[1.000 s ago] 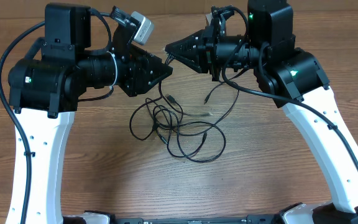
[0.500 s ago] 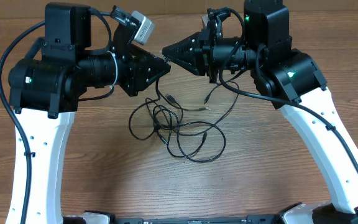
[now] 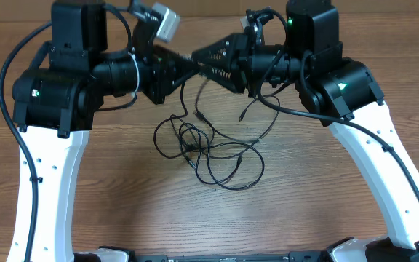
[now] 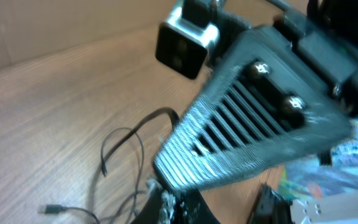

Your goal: Untangle cables

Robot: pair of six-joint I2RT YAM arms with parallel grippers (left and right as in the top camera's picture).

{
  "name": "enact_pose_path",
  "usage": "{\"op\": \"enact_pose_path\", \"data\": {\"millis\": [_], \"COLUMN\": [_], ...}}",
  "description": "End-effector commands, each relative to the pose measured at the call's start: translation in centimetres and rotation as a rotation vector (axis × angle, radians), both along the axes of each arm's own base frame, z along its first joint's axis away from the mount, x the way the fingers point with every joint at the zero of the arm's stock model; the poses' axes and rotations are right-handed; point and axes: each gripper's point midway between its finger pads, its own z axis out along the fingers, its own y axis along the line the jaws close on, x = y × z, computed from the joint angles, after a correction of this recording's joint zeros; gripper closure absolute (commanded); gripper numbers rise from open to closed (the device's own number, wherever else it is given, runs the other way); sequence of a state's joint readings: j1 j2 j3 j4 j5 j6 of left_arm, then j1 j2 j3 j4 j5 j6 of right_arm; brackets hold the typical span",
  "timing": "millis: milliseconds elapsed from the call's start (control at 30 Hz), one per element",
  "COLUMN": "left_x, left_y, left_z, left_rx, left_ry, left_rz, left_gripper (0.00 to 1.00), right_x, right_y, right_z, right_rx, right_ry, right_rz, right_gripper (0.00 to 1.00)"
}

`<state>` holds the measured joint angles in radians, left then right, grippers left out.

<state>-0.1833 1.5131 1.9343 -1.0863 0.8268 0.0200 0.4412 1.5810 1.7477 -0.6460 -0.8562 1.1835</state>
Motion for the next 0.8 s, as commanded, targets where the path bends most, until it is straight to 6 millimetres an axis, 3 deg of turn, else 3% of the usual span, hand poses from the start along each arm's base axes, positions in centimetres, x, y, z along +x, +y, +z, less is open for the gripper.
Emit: {"op": "enact_pose_path", "data": {"millis": [0, 100, 200, 367, 600, 700, 767], "left_x": [1.7, 4.0, 5.5, 7.6, 9.6, 10.9, 12.3], "left_y": [0.8, 3.1, 4.2, 5.0, 5.4, 5.4, 5.6], "left_z": [0.7, 0.0, 0.9, 5.0, 12.1, 13.6, 13.3], "left_rx": [-0.038, -0.030, -0.050, -0.223, -0.480, -0.542, -0.547], "left_ry": [0.052, 0.124, 0.091, 0.023, -0.129, -0.190, -0.211], "left_rz": [0.130, 0.357, 0.439, 0.509, 0.529, 0.515, 0.522], "left_gripper": [0.96, 0.96, 0.96, 0.96, 0.96, 0.96, 0.96], "right_x": [0.2, 1.2, 2.3, 3.3, 3.1, 2.8, 2.4], "right_y": [-0.1, -1.6, -3.7, -7.3, -10.7, -11.2, -11.2], "right_z": [0.3, 0.1, -0.9, -4.0, -8.7, -9.5, -9.7], "right_rx": [-0.036, -0.058, -0.091, -0.217, -0.469, -0.506, -0.514], "right_ry": [-0.181, -0.228, -0.182, -0.129, -0.056, -0.028, -0.012], "right_rz": [0.037, 0.016, -0.033, -0.103, -0.189, -0.201, -0.192], "right_gripper": [0.00, 0.00, 0.00, 0.00, 0.00, 0.00, 0.00]}}
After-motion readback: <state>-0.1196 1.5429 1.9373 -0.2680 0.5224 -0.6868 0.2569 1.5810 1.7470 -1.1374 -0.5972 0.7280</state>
